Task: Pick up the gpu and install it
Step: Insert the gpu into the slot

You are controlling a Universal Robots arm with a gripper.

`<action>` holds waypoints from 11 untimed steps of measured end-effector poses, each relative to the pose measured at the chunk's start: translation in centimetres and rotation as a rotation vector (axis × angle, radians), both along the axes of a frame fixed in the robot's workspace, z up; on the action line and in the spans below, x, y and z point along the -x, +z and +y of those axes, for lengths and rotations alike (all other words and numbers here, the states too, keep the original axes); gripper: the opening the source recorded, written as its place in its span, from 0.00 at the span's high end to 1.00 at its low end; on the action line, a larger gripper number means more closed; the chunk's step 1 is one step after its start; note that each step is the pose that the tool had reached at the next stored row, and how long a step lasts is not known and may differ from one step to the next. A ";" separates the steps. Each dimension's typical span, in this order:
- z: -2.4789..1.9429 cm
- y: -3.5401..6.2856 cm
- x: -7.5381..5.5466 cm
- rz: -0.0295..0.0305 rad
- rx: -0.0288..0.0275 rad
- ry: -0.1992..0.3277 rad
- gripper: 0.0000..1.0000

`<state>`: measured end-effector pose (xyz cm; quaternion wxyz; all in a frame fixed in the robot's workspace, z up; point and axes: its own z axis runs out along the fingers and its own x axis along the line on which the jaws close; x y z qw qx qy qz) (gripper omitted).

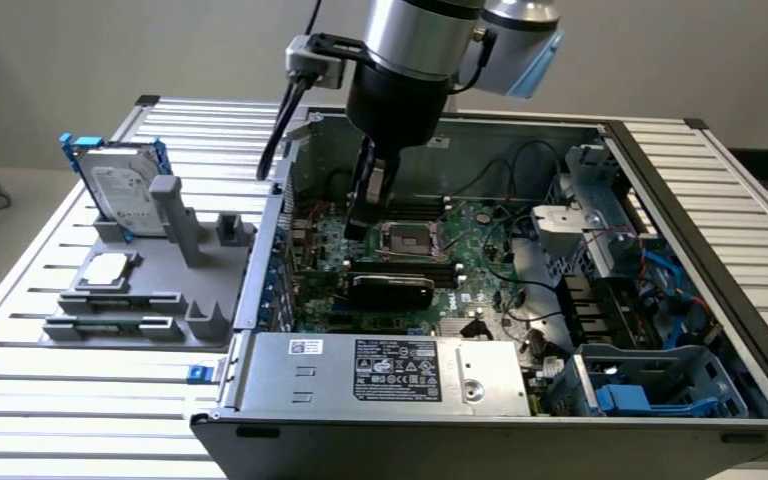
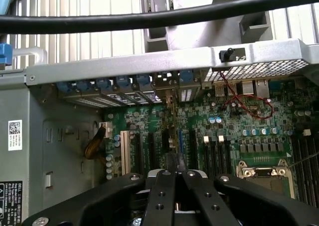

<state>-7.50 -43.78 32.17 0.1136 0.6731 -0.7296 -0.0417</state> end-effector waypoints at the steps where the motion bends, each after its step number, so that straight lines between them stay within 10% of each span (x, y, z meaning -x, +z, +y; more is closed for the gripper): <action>1: 0.01 -0.19 0.1 -0.0003 -0.0002 0.000 0.89; 11: 0.10 -2.00 1.9 -0.0005 0.0012 0.000 0.89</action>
